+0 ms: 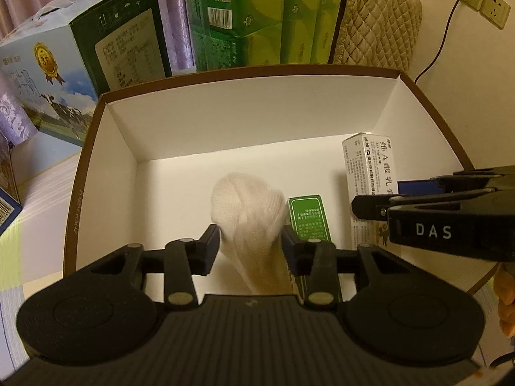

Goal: Organize objects
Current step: 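Open the right tool to drop the cream box while the left tool releases the cloth, then withdraw both open tools from the brown box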

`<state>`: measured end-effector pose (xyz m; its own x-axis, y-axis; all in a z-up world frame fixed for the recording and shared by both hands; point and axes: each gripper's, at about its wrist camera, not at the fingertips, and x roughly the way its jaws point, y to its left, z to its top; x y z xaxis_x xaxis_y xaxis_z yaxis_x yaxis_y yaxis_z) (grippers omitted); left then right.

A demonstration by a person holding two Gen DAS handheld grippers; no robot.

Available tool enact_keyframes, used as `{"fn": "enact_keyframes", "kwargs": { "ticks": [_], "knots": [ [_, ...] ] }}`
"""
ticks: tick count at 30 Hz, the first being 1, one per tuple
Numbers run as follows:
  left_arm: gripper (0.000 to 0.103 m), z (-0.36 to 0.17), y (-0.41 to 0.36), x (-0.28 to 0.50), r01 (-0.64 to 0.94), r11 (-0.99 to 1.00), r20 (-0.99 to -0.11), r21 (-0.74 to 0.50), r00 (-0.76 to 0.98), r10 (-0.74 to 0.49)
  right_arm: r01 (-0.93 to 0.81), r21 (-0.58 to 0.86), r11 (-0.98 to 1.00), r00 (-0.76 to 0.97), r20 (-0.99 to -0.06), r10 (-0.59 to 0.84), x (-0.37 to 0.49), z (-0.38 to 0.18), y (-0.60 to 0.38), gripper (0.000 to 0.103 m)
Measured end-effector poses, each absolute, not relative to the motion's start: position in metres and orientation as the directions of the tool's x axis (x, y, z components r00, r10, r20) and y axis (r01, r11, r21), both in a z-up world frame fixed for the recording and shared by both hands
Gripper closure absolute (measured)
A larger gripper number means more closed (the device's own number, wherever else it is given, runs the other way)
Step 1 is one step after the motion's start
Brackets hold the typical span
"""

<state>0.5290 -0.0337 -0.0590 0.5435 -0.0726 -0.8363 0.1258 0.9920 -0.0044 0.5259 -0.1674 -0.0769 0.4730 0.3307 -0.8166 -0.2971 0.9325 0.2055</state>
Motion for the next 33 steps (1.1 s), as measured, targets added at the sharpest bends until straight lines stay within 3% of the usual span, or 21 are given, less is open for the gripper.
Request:
{"fn": "enact_keyframes", "kwargs": {
  "ticks": [4,12,13,14,16,33],
  "knots": [
    [0.047,-0.055,-0.033,0.528,0.121,0.993,-0.831,0.0,0.553,-0.067,-0.294,0.21,0.932,0.472,-0.816,0.333,0.527,-0.077,-0.169,0.066],
    [0.041,-0.049,-0.027,0.525,0.092,0.996,-0.824,0.004,0.564,-0.049,-0.271,0.268,0.925,0.481,-0.794,0.371,0.53,-0.072,-0.176,0.065],
    [0.04,-0.048,-0.026,0.524,0.087,0.996,-0.824,0.002,0.564,-0.047,-0.269,0.284,0.92,0.482,-0.788,0.384,0.531,-0.071,-0.177,0.06],
    [0.039,-0.047,-0.026,0.523,0.085,0.996,-0.823,0.0,0.566,-0.049,-0.269,0.298,0.916,0.485,-0.78,0.396,0.532,-0.069,-0.177,0.045],
    [0.037,-0.045,-0.025,0.521,0.083,0.997,-0.82,-0.004,0.57,-0.051,-0.271,0.294,0.917,0.499,-0.772,0.395,0.53,-0.064,-0.176,0.03],
    [0.025,-0.023,-0.02,0.492,0.044,0.999,-0.8,-0.027,0.598,-0.048,-0.265,0.323,0.909,0.528,-0.74,0.417,0.493,-0.042,-0.191,0.029]
  ]
}}
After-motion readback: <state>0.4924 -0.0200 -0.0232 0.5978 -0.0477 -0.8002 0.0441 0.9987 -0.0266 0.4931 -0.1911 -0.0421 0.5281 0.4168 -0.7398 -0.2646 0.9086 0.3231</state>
